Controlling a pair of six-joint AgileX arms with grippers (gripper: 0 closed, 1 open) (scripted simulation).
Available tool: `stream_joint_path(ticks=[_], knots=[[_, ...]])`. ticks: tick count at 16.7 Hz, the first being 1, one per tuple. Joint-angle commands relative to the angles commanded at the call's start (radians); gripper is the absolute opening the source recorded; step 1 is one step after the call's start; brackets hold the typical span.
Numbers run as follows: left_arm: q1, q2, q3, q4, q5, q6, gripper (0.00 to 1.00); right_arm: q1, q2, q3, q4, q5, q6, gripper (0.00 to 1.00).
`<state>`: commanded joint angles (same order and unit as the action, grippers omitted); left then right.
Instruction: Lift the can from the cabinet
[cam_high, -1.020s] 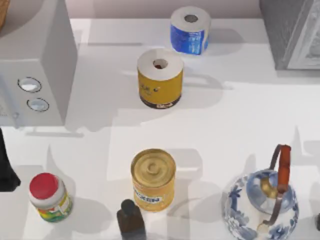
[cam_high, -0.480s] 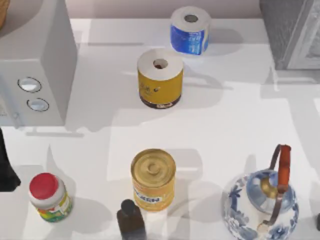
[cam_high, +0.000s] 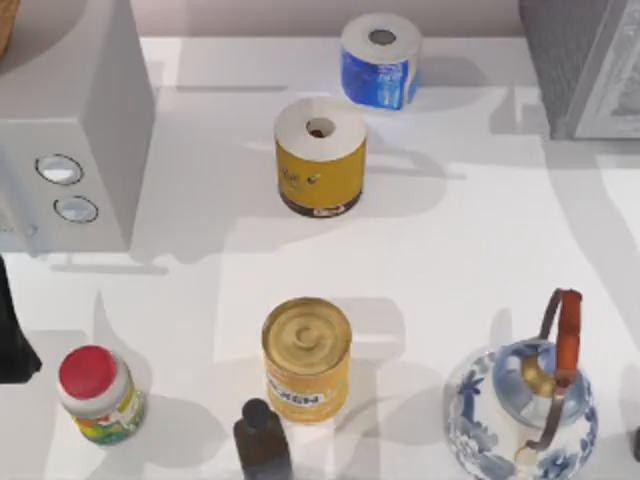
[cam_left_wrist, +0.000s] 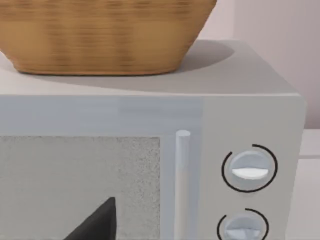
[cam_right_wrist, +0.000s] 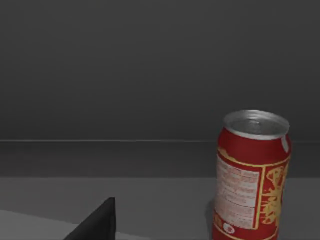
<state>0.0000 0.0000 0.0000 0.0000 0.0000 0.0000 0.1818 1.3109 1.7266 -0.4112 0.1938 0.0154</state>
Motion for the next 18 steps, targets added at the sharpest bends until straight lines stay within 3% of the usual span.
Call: stream_joint_path(ticks=[18], knots=[[0.0,0.0,0.0,0.0,0.0,0.0,1.0,-0.038,0.0,-0.135,0.135,-0.029,-0.003,1.0]])
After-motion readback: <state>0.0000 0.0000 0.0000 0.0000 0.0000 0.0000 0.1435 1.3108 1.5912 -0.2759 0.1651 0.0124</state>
